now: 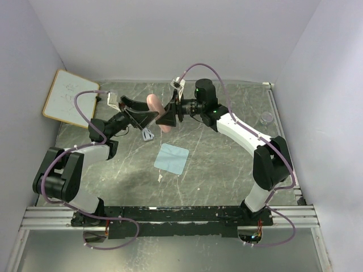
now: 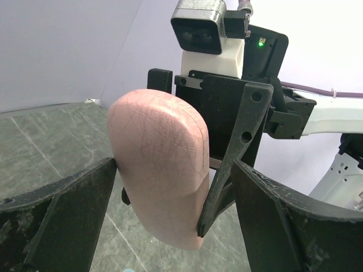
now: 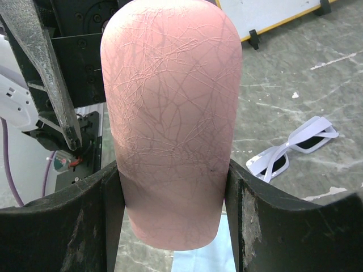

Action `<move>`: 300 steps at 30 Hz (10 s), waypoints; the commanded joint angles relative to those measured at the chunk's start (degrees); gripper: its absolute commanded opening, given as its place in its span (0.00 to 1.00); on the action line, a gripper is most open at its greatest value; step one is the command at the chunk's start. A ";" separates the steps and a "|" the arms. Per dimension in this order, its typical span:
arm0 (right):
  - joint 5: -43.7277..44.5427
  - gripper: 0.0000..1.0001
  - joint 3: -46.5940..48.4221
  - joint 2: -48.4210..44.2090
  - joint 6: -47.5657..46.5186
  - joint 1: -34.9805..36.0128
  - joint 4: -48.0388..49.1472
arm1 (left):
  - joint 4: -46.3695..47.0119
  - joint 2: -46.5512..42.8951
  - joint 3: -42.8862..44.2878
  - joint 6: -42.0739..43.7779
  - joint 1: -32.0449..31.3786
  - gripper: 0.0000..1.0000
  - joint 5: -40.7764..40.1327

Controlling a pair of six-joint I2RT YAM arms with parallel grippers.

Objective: Organize the sunglasses
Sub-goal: Open the sunglasses case, then place the sunglasses case at the center of the board.

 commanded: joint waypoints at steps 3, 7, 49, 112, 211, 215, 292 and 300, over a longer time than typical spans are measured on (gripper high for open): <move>-4.96 0.00 1.21 -0.62 2.77 0.13 4.97 | 6.04 1.63 1.23 -0.08 -0.38 0.94 4.82; -6.22 0.00 1.30 -1.35 3.82 0.09 6.08 | 9.89 2.68 2.35 -2.29 -0.32 0.94 6.64; -9.33 0.00 6.76 -0.25 4.38 -5.54 6.73 | 15.40 10.18 16.88 -10.60 3.98 0.99 13.64; -8.46 0.01 10.81 4.94 4.74 -3.82 5.90 | 19.68 11.68 17.76 -11.59 2.06 0.71 19.15; -15.39 0.00 6.09 11.07 83.50 -13.73 98.06 | 11.25 13.17 15.20 -2.22 0.48 0.59 21.64; -15.30 0.01 6.46 11.09 83.82 -13.95 98.11 | 11.14 12.79 14.57 -1.61 0.39 0.59 21.98; 5.53 0.55 22.97 35.71 -9.54 -11.90 -17.16 | -1.32 4.47 8.39 6.25 7.25 0.75 11.76; 4.55 0.71 23.57 35.87 -10.33 -11.60 -18.26 | -1.02 4.55 8.10 6.08 7.25 0.75 11.72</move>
